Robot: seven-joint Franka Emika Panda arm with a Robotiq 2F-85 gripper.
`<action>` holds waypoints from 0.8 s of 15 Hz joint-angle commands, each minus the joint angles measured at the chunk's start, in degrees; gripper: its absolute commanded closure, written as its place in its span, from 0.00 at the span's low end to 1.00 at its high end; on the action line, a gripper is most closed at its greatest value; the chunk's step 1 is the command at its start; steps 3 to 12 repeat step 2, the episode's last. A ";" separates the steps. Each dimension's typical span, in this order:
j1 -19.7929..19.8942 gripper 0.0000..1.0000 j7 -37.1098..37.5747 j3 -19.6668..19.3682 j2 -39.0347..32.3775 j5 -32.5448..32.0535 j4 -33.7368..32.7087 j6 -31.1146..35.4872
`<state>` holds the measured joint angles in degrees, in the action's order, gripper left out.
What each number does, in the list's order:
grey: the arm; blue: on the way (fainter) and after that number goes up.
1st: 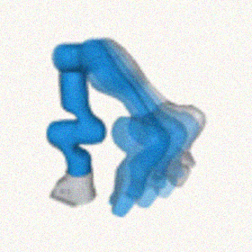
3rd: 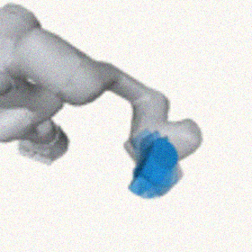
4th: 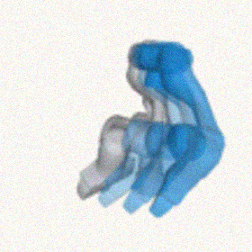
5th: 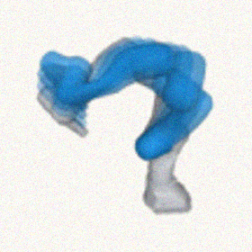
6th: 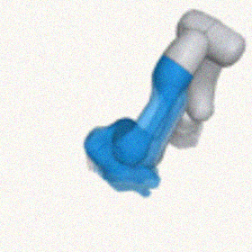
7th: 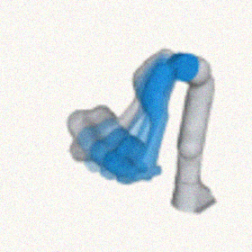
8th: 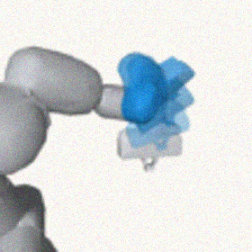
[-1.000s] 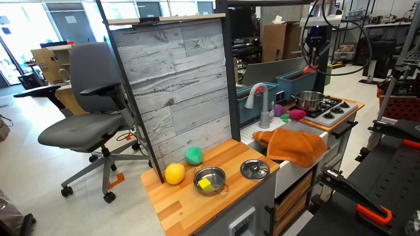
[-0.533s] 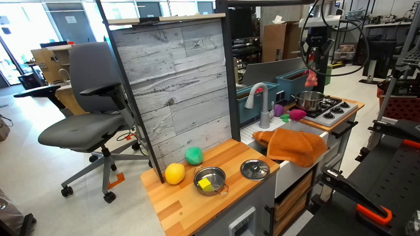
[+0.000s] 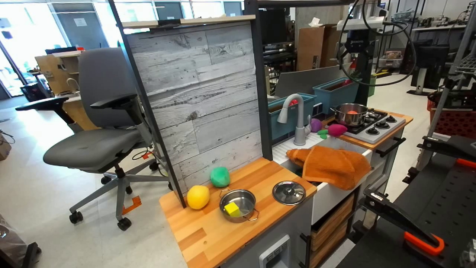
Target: Put the pink object item into the pot
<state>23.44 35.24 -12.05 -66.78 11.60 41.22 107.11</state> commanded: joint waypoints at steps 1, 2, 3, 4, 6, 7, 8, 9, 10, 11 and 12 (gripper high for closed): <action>0.00 0.00 0.00 0.00 0.00 0.00 -0.02 0.00; 0.00 0.00 0.00 0.00 0.00 0.00 -0.03 0.00; 0.00 0.00 0.00 0.00 0.00 0.00 -0.03 0.00; 0.00 0.00 0.00 0.00 0.00 0.00 -0.03 0.00; 0.00 0.00 0.00 0.00 0.00 0.00 -0.03 0.00; 0.00 0.00 0.00 0.00 0.00 0.00 -0.03 0.00; 0.00 0.00 0.00 0.00 0.00 0.00 -0.03 0.00; 0.00 0.00 0.00 0.00 0.00 0.00 -0.03 0.00; 0.00 0.00 0.00 0.00 0.00 0.00 -0.03 0.00; 0.00 0.00 0.00 0.00 0.00 0.00 -0.03 0.00; 0.00 0.00 0.00 0.00 0.00 0.00 -0.03 0.00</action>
